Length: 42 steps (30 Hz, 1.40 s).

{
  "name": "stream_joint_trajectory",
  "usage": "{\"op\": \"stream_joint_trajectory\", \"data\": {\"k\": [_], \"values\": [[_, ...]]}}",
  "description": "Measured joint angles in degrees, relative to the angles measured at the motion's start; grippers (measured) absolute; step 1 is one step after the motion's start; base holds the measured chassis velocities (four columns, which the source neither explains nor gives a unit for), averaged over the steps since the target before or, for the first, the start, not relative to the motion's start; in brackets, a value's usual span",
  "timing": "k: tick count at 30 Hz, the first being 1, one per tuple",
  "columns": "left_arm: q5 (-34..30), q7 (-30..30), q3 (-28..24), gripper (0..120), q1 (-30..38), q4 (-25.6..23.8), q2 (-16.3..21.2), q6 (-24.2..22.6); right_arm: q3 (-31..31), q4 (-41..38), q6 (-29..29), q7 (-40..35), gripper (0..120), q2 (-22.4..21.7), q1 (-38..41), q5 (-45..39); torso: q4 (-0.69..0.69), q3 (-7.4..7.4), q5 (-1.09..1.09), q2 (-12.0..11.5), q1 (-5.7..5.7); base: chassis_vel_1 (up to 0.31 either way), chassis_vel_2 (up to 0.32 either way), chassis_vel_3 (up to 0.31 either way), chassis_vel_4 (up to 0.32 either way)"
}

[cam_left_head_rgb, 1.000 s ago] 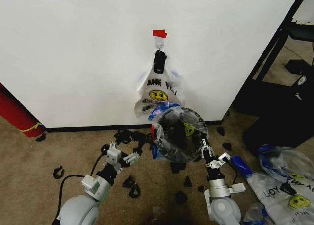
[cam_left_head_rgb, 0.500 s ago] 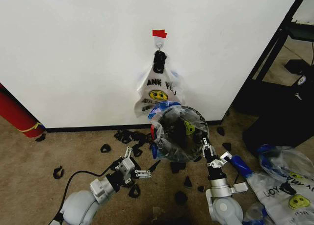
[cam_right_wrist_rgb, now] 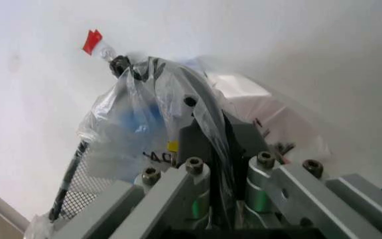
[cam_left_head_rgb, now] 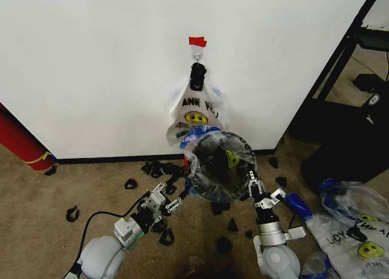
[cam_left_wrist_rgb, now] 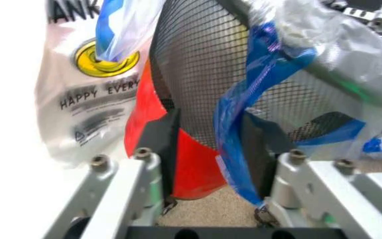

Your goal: Pick up the garbage bag from the wall and place it over the trash bin.

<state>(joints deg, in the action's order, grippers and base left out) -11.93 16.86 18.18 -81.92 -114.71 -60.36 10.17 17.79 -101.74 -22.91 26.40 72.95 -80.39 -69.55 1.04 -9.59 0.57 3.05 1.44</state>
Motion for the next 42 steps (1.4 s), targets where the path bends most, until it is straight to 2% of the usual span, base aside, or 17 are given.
{"op": "stream_joint_trajectory", "data": {"k": [3,5,8,21,33,36,38,42], "values": [[1.06,-2.3,-0.02,16,-0.42,-0.26,-0.26,-1.01,0.02,-0.25,0.0,0.0,2,-0.07,-0.15,0.02,0.0,0.0,0.0,0.0,0.0,0.0,0.0,0.0,0.0],[1.67,-3.51,-0.03,13,-0.53,-0.26,-0.4,-1.51,0.05,-0.4,0.0,0.0,2,-0.09,-0.21,0.0,0.0,0.0,0.0,0.0,0.0,0.0,0.0,0.0,0.0],[3.36,-6.7,-0.17,0,-0.83,-0.27,-0.79,-3.18,0.11,-1.02,0.0,0.0,2,-0.16,-0.45,-0.29,0.0,0.0,0.0,0.0,0.0,0.0,0.0,0.0,0.0],[7.6,-7.91,-0.93,0,-1.15,1.27,-1.57,-4.84,-0.61,-3.5,0.92,-1.03,2,-0.23,-1.5,-2.43,0.0,0.0,0.0,0.0,0.0,0.0,0.0,0.0,0.0],[12.0,-5.42,-1.04,0,-0.86,3.22,-2.2,-4.53,-1.16,-5.13,2.65,-2.51,2,-0.07,-1.66,-5.32,0.0,0.0,0.0,0.0,0.0,0.0,0.0,0.0,0.0],[12.21,-7.57,-1.22,0,-0.86,3.53,-2.05,-2.99,-1.23,-5.14,2.77,-2.56,2,0.05,-1.61,-5.43,0.0,0.0,0.0,0.0,0.0,0.0,0.0,0.0,0.0],[10.58,-9.42,-1.34,5,-0.79,3.51,-1.87,-1.18,-1.32,-5.0,2.91,-2.56,2,0.11,-1.56,-5.42,0.0,0.0,0.0,0.0,0.0,0.0,0.0,0.0,0.0],[11.54,-9.39,-0.64,18,-0.84,3.97,-1.61,2.28,-1.36,-4.89,3.12,-2.89,2,0.13,-1.38,-5.57,0.0,0.0,0.0,0.0,0.0,0.0,0.0,0.0,0.0]]}}
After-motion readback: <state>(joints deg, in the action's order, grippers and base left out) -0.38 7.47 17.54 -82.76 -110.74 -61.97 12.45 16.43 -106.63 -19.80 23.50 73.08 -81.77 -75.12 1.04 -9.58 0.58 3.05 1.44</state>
